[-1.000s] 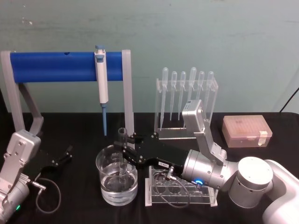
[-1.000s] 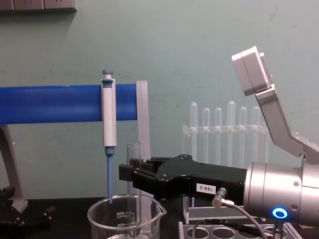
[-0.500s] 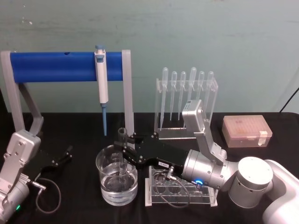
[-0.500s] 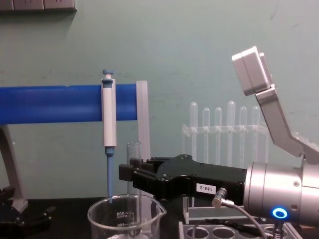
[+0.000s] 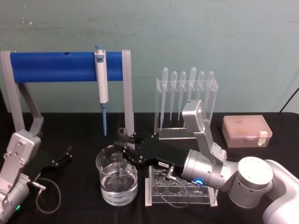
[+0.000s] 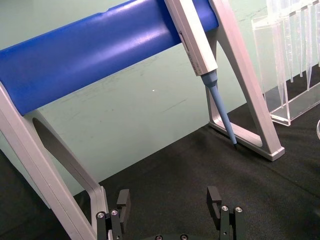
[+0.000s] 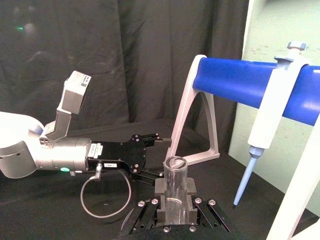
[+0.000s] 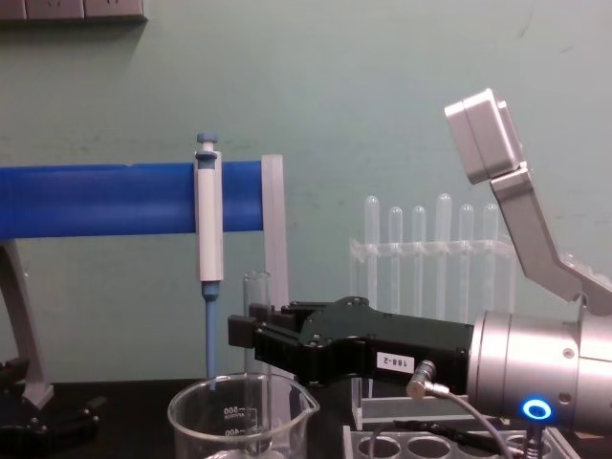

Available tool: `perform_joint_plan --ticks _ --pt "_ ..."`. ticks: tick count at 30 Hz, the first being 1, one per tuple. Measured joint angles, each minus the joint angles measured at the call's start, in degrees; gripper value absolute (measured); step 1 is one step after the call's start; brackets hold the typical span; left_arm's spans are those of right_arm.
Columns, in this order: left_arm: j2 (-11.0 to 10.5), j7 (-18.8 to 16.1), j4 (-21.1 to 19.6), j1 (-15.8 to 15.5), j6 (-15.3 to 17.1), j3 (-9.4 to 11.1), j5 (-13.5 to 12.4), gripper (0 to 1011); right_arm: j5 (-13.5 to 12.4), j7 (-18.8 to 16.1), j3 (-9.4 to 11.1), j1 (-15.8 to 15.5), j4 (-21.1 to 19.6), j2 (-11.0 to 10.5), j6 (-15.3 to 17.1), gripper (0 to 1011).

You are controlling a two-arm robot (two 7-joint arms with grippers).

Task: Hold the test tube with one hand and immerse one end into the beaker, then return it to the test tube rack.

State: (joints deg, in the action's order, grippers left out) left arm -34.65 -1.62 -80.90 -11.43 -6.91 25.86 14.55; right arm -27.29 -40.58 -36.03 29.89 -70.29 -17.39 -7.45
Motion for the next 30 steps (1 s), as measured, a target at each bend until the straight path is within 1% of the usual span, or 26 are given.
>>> perform_joint_plan --ticks 30 --pt "0.00 0.00 0.00 0.00 0.00 0.00 0.00 1000 0.00 0.00 0.00 0.00 0.00 0.00 0.00 225"
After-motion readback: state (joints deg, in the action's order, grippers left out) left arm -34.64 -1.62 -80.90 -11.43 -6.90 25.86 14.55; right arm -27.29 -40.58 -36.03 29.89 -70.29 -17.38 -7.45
